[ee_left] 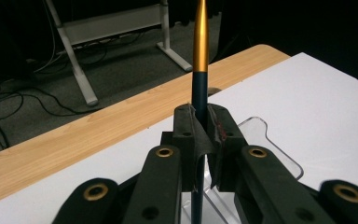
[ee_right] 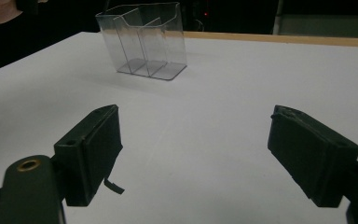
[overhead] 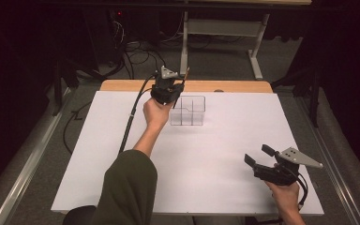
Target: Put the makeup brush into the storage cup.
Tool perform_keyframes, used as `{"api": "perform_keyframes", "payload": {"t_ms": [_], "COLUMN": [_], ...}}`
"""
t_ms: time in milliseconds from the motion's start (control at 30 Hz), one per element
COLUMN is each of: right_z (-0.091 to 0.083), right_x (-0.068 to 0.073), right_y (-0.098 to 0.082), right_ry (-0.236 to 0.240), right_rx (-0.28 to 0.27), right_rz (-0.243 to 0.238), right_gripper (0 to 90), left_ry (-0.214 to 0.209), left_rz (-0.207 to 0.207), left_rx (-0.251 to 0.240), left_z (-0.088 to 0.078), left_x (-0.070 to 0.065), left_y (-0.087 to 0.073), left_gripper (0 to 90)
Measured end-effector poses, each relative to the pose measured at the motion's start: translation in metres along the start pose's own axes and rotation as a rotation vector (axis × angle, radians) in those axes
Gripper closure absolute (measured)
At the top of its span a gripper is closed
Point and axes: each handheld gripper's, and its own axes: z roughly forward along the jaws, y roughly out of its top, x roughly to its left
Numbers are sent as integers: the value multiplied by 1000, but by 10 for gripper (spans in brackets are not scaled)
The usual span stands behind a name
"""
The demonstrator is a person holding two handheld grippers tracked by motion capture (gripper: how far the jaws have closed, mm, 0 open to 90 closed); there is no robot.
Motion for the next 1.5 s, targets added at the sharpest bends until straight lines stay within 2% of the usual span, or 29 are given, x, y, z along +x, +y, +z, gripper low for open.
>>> {"api": "perform_keyframes", "payload": {"t_ms": [633,1500], "right_z": [0,0], "right_x": [0,0], "right_y": [-1,-1], "right_ry": [-5,-9], "right_rx": [6,10], "right_rz": [-5,-9], "right_gripper": [189,188], "left_ry": [21,10], "left_rz": [13,32], "left_rx": [42,101], "left_z": [-2,2], "left_x": [5,6], "left_y": [-10,-21], "left_gripper": [825,824]}}
